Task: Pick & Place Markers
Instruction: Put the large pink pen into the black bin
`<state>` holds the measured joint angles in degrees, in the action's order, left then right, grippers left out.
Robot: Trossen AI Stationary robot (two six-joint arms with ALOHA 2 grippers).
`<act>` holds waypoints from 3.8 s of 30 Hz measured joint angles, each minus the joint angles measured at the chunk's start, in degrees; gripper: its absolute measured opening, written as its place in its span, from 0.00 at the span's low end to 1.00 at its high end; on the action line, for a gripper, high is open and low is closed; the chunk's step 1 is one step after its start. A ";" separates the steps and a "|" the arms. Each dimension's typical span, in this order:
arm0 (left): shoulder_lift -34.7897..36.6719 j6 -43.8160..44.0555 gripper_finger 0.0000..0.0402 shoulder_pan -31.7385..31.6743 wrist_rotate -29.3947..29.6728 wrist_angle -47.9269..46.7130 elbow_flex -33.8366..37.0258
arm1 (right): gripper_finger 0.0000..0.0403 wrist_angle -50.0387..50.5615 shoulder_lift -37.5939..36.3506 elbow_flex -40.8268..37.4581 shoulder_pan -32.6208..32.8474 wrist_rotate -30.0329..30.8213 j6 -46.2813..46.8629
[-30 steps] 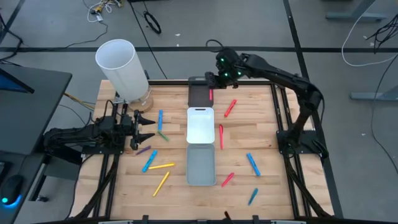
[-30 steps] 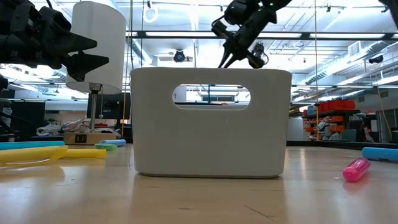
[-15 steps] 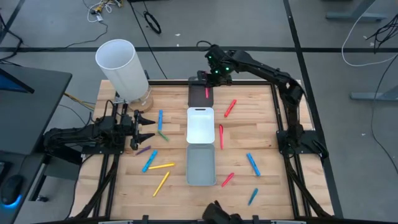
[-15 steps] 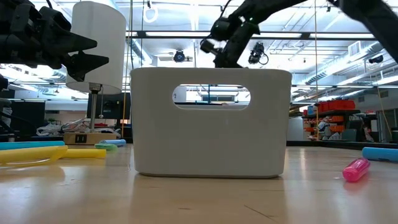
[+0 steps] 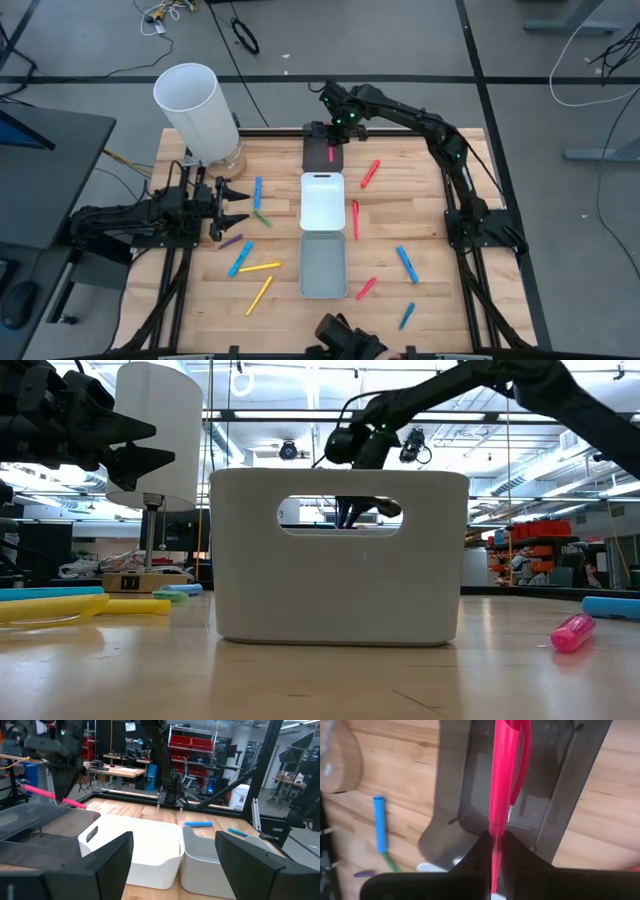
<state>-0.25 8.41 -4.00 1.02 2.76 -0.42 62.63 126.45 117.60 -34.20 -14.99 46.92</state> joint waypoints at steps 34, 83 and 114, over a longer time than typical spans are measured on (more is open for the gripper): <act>0.00 0.01 0.72 -0.01 -0.01 0.00 0.01 | 0.13 -0.11 5.47 -0.02 -0.50 0.60 -0.92; 0.00 0.01 0.72 0.01 -0.02 0.00 0.01 | 0.33 -2.95 4.99 2.29 -0.48 -1.13 -6.06; 0.00 0.01 0.72 0.00 -0.01 0.01 0.01 | 0.33 20.39 -11.64 12.07 0.07 4.05 -24.51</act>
<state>-0.25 8.42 -4.00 1.01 2.78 -0.41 83.02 114.81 129.67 -34.13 -10.94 22.40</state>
